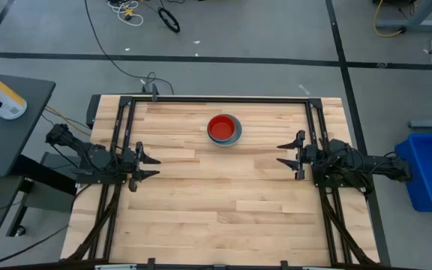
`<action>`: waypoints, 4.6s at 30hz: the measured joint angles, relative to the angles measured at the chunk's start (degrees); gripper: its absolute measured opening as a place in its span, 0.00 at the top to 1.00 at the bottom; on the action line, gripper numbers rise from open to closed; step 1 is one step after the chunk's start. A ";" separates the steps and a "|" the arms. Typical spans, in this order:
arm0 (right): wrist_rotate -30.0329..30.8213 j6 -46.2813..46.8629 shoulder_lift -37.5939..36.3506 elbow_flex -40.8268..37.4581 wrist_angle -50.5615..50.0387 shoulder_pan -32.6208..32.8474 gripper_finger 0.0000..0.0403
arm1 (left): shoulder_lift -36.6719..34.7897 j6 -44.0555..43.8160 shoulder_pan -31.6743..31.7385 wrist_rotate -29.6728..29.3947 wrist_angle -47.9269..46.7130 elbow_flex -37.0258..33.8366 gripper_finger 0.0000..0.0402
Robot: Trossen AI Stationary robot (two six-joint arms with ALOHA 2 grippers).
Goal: Nest bowls inside each other
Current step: Return to Home Position
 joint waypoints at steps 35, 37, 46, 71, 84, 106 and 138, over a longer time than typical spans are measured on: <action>-0.02 -0.34 0.02 0.00 0.00 0.50 0.32 | 14.85 -5.53 7.97 15.45 13.61 -4.09 0.54; -0.02 -0.46 0.02 0.00 -0.01 0.50 0.32 | 14.19 -5.04 8.33 16.40 13.44 -4.09 0.54; -0.13 -0.03 0.02 0.00 -0.03 0.50 0.36 | 7.62 -4.91 9.12 8.83 1.29 -0.31 0.54; -0.26 2.14 0.66 0.00 -0.01 0.57 0.48 | 0.07 1.91 11.10 21.45 12.84 -4.09 0.54; -0.26 2.12 0.66 0.00 -0.03 0.57 0.53 | 0.11 0.80 29.15 30.46 11.37 -4.09 0.54; -0.24 2.52 0.70 0.00 -0.03 0.57 0.50 | -0.04 4.93 30.63 29.78 11.12 -3.95 0.54; -0.24 4.06 3.43 0.00 0.09 0.57 0.47 | 4.40 5.90 30.60 34.15 16.12 -3.50 0.54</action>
